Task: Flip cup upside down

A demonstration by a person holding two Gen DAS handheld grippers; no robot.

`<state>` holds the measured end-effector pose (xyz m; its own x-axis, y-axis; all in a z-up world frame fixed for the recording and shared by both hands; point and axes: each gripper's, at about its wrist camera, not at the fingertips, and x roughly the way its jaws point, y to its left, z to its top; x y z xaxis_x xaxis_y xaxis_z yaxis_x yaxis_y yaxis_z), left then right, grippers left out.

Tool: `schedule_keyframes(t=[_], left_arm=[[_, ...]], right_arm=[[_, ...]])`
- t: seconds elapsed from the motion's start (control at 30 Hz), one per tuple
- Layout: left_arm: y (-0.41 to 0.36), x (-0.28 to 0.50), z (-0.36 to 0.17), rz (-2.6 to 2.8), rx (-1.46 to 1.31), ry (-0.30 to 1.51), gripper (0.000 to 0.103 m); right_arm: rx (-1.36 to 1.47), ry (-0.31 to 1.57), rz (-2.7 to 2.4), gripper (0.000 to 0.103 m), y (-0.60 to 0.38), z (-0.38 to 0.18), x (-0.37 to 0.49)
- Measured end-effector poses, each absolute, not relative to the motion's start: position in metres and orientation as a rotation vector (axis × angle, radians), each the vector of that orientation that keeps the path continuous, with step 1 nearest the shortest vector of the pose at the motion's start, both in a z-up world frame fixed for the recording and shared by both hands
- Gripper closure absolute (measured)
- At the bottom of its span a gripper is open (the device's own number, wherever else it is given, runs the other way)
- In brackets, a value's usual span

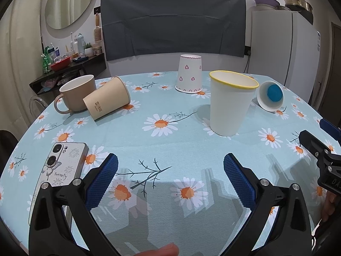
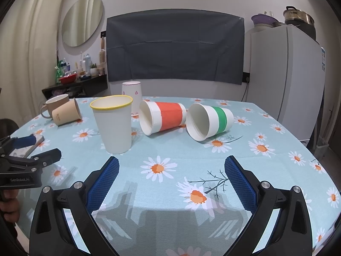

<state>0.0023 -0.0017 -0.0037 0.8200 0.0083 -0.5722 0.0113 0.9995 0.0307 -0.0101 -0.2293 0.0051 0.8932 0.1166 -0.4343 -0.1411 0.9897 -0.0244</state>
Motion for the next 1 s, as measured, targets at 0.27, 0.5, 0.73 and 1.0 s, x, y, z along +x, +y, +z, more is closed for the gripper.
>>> schedule_keyframes(t=[0.27,0.5,0.73,1.0], left_arm=[[-0.0022,0.0007,-0.0039,0.000,0.045,0.608,0.006],[-0.0022,0.0000,-0.0040,0.000,0.051,0.609,0.006],[-0.0061,-0.0001,-0.0029,0.006,0.064,0.608,0.006],[-0.0049,0.0039,-0.0034,-0.022,0.053,0.636,0.006]], right_arm=[[-0.061,0.450,0.139,0.008,-0.2281,0.0052,-0.0099],[-0.058,0.459,0.138,0.008,-0.2284,0.0050,-0.0079],[-0.053,0.461,0.137,0.008,-0.2289,0.0048,-0.0079],[-0.071,0.454,0.114,0.008,-0.2269,0.0046,-0.0093]])
